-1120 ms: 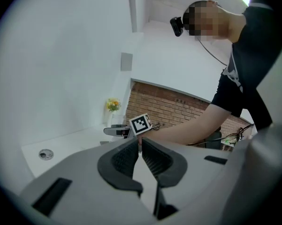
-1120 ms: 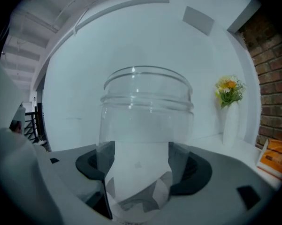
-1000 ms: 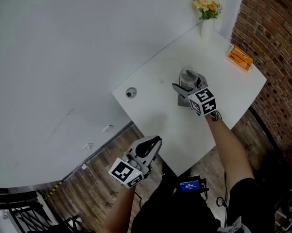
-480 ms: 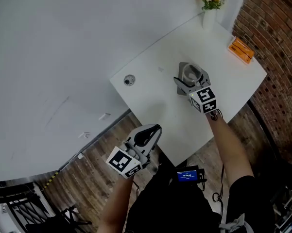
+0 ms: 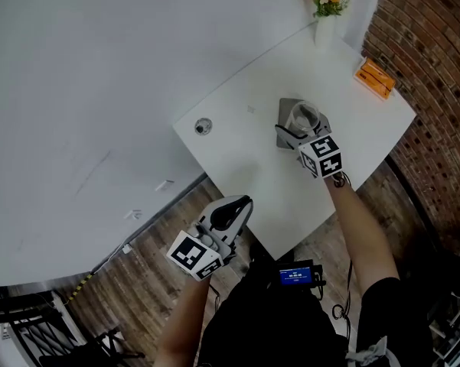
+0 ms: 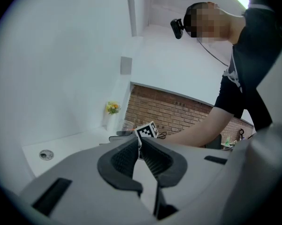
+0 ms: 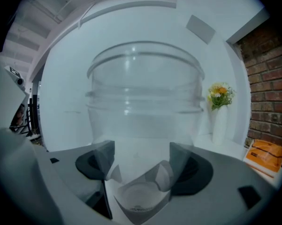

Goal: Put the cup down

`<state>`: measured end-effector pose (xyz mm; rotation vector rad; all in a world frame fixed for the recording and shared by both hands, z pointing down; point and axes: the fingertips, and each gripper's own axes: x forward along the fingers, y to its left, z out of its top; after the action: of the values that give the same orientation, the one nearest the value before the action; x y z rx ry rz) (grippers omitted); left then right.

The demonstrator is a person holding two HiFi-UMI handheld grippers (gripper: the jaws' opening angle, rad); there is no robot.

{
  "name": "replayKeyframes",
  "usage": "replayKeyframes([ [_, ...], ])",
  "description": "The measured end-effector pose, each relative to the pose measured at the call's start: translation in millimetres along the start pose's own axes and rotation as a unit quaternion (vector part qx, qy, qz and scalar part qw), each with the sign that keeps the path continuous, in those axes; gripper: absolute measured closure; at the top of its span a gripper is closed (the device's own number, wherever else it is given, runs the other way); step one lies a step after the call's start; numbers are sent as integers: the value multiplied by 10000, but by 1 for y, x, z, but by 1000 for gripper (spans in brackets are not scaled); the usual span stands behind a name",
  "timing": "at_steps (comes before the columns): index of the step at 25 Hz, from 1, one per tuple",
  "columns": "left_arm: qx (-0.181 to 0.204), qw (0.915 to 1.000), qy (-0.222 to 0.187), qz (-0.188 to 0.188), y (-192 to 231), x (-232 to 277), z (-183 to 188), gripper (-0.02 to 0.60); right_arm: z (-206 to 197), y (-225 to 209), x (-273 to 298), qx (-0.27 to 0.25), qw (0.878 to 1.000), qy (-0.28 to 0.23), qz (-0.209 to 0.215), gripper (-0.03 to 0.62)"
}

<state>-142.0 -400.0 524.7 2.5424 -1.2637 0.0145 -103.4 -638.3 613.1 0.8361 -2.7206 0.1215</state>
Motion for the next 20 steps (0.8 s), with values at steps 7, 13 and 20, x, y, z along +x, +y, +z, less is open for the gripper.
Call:
replayKeyframes([
  [7,-31,10000,0,28,-8,-7,-6,560,-9,-1,-23,99,9998,135,-124,233],
  [13,12,9999,-105,-31,-16,-12,-2,560,-25,-2,-56,351,9986,240,-321,234],
  [20,-24,9996,-238,-170,-29,-12,-2,560,-38,14,-109,883,9950,148,-438,235],
])
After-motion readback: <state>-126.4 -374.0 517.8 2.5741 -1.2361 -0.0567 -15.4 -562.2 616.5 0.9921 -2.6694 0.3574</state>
